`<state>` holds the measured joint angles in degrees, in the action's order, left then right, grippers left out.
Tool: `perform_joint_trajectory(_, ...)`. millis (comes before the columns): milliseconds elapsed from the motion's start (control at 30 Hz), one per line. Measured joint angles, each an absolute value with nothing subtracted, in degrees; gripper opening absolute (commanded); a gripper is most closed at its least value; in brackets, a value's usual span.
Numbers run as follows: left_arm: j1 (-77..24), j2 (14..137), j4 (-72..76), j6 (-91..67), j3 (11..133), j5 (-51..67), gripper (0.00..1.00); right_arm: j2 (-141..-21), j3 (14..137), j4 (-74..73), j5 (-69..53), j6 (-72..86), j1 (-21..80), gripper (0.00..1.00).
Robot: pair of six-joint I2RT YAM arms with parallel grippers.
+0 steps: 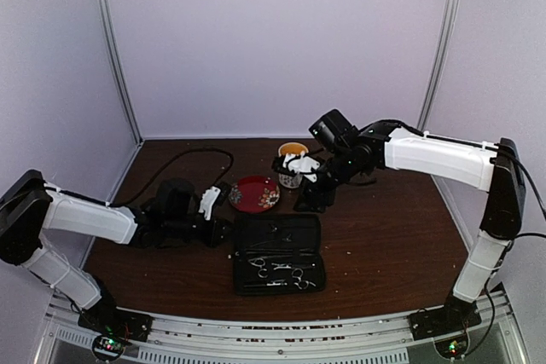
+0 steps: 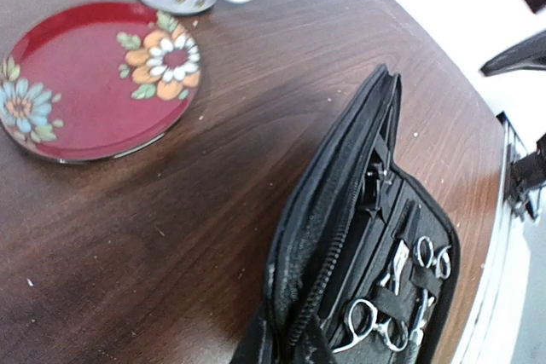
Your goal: Sort the hair-cutting tools
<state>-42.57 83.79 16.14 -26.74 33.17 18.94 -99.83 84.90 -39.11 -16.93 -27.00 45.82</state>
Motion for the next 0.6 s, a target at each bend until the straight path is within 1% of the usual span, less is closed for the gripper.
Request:
perform_joint_trajectory(133,-44.6,81.9,20.5,-23.0,29.7,16.6,0.00,-104.6,88.1,-43.6,-22.9,-28.4,45.5,0.67)
perform_joint_trajectory(367,-45.6,81.3,25.4,-19.2,26.8,15.6,0.00,-111.4,89.3,-46.4,-26.1,-30.3,45.5,0.67)
perform_joint_trajectory(600,-46.2,81.0,26.5,-16.1,26.6,15.0,0.00,-116.7,94.9,-50.5,-28.5,-33.1,45.4,0.54)
